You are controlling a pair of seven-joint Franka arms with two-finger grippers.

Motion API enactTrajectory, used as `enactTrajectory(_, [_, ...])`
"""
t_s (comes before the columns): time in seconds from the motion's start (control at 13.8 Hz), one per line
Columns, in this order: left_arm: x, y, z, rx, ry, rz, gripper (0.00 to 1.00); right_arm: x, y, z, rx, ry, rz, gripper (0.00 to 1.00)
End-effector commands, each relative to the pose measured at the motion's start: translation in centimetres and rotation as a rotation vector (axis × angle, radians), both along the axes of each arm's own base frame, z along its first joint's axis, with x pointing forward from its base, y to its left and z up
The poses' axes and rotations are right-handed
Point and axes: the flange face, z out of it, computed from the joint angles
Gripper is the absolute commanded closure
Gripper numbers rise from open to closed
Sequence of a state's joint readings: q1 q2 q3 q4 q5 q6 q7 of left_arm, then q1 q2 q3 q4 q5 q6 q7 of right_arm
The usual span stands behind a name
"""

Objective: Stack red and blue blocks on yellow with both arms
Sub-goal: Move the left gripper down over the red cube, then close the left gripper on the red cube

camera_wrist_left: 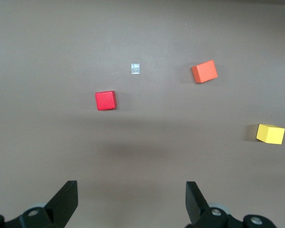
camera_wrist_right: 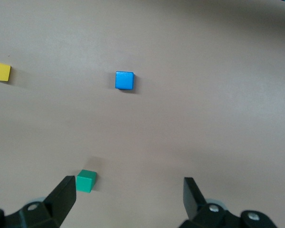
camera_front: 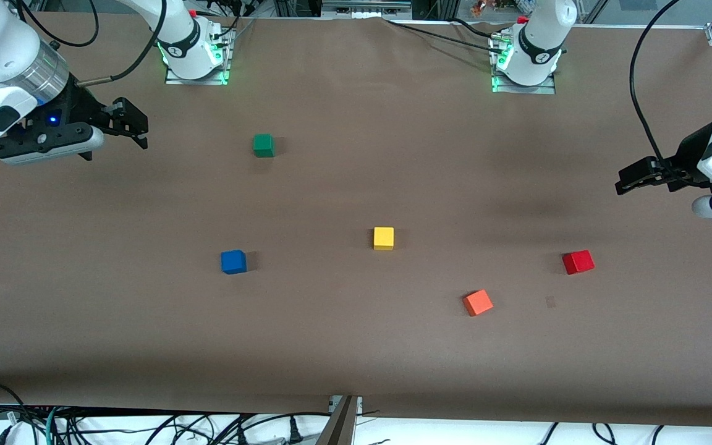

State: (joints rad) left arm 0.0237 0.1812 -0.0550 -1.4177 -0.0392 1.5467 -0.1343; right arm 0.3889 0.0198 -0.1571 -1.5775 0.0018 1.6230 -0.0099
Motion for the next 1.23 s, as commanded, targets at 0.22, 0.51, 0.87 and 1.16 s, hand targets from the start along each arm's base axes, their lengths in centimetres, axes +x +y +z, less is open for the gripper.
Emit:
enactTrajectory(0.22, [-0.3,-0.1,0.1,0.021,-0.011,0.003,0.0,0.0,-0.1,0.6,-0.012,0.001,0.005,0.0])
enactTrajectory(0.51, [3.1,0.9,-8.0,0.012,0.059,-0.026,0.0,0.0,-0.1,0.6,-0.014,0.001,0.007,0.0])
enactTrajectory(0.87, [5.8,1.4,-21.7,0.056,0.12,-0.044,0.0,-0.1,0.0,0.5,-0.013,0.004,0.015,0.0])
enactTrajectory(1.16, [4.1,2.0,-29.5,0.075,0.036,-0.056,0.0,-0.2,-0.1,0.3,-0.016,0.018,0.011,0.0])
